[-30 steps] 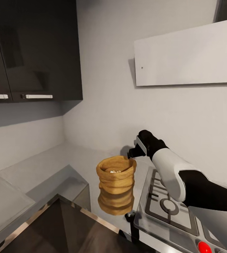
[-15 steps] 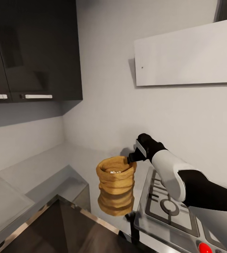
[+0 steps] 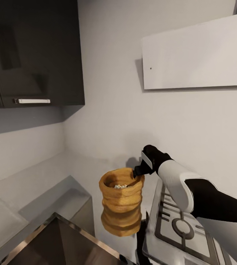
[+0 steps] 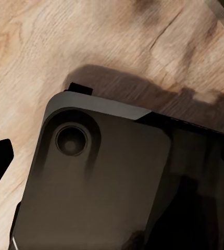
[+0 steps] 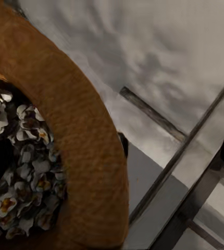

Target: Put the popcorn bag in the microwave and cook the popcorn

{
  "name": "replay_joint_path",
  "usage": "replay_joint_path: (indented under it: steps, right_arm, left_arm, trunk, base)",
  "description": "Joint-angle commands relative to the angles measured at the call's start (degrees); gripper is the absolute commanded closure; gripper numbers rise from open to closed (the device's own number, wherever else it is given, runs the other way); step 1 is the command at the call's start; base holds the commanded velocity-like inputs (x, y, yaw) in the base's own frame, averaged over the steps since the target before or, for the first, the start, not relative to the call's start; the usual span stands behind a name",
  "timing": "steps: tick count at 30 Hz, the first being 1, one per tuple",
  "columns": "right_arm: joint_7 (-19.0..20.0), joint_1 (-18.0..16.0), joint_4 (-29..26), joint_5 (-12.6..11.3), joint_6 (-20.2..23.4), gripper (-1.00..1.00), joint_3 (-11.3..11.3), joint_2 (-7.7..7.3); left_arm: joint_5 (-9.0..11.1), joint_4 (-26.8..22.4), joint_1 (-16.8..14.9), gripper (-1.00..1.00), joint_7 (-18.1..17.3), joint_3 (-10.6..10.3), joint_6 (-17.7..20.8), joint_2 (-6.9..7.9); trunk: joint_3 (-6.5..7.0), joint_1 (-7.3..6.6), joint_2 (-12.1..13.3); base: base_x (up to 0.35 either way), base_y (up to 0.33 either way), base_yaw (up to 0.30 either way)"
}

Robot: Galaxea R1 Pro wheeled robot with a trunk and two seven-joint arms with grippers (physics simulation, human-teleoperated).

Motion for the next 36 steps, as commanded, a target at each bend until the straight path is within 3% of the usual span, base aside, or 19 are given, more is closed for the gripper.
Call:
replay_joint_path:
  steps: [1,15,21,26,36]
  right_arm:
    - [0.44,-0.02,-0.02,0.61,0.07,-1.00,-0.25,0.01]
    - [0.48,-0.01,2.16,0.59,-1.05,-1.00,-0.25,0.01]
    - [0.39,-0.02,7.39,0.73,-8.17,-1.00,-0.25,0.01]
    - [0.31,-0.02,8.46,0.70,-12.60,-1.00,-0.32,0.01]
    - [0.17,-0.28,8.93,0.84,-14.71,-1.00,-0.30,0.01]
  left_arm:
    - [0.26,-0.02,-0.02,-1.00,-0.01,0.07,-0.13,0.00]
    - [0.33,-0.02,-0.02,-1.00,-0.01,0.07,-0.13,0.01]
    - [0.31,-0.02,-0.02,-1.00,-0.01,0.07,-0.13,0.01]
    - [0.25,0.04,-0.02,-1.00,-0.01,0.07,-0.13,-0.05]
    - [0.26,-0.01,-0.02,-1.00,-0.01,0.08,-0.20,-0.08]
  trunk:
    - [-0.08,0.03,-0.04]
    - [-0.08,0.03,-0.04]
    - [-0.08,0.03,-0.04]
    - [-0.08,0.03,-0.04]
    - [-0.08,0.03,-0.04]
  base:
    - [0.266,0.000,0.000]
    - [0.036,0.000,0.000]
    - [0.000,0.000,0.000]
    - [0.000,0.000,0.000]
    - [-0.035,0.000,0.000]
